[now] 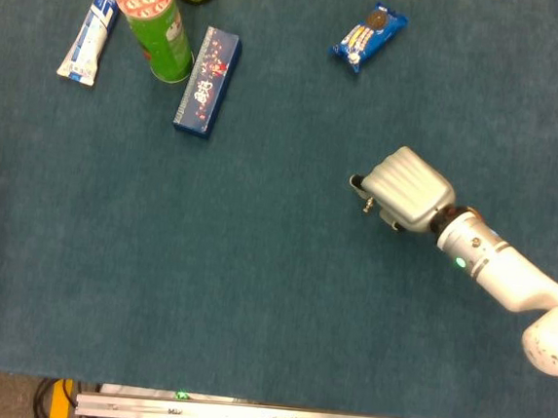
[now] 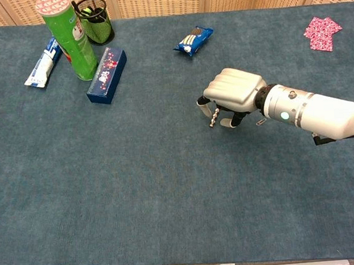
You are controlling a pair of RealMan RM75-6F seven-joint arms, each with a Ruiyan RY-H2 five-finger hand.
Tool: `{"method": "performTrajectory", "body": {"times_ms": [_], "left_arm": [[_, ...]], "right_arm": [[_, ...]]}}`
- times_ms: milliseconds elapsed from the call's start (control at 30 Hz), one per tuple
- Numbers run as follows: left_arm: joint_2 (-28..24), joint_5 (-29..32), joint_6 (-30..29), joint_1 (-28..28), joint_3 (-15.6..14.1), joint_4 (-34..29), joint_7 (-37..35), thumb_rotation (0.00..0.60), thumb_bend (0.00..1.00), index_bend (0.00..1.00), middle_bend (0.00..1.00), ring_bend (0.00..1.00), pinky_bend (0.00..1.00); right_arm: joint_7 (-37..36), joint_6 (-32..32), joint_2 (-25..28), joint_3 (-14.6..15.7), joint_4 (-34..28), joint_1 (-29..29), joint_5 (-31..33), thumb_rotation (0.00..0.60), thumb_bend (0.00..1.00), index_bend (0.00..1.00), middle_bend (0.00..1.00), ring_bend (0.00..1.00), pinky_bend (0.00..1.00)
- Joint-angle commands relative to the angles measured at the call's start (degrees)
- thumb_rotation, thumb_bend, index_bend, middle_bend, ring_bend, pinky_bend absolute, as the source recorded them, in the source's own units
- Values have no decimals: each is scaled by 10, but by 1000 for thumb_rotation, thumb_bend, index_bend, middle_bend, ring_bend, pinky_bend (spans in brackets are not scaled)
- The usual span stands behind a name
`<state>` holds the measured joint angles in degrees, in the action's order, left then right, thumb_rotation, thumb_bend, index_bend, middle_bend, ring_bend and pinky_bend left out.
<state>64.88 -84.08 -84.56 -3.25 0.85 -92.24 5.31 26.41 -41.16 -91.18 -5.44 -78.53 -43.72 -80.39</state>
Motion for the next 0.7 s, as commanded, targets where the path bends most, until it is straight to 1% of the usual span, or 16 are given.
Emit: {"method": "performTrajectory", "body": {"times_ms": [33,167,333,600,700], "left_arm": [[0,0,-1,0,0,0,-1,600,144,38,45,51,69],[0,0,-1,1,1,2,-3,600,144,39,45,51,69],[0,3,1,2,1,4,-5,600,143,38,45,51,69],[1,3,1,2,2,6,-9,600,143,38,45,51,69],[1,1,0,2,2,7,-10,600,143,39,45,51,69]], "right_arm": [[-2,-3,-10,4,12,-5,3,600,254,471,963,1000,1000],[-4,-7,-17,7,22,-9,4,600,251,471,963,1000,1000],[-4,-9,-26,10,33,-14,8,600,216,471,963,1000,1000],[-6,-14,-36,15,44,-19,14,600,218,471,969,1000,1000],[-6,-7,-38,15,46,-22,23,600,219,471,970,1000,1000]]}}
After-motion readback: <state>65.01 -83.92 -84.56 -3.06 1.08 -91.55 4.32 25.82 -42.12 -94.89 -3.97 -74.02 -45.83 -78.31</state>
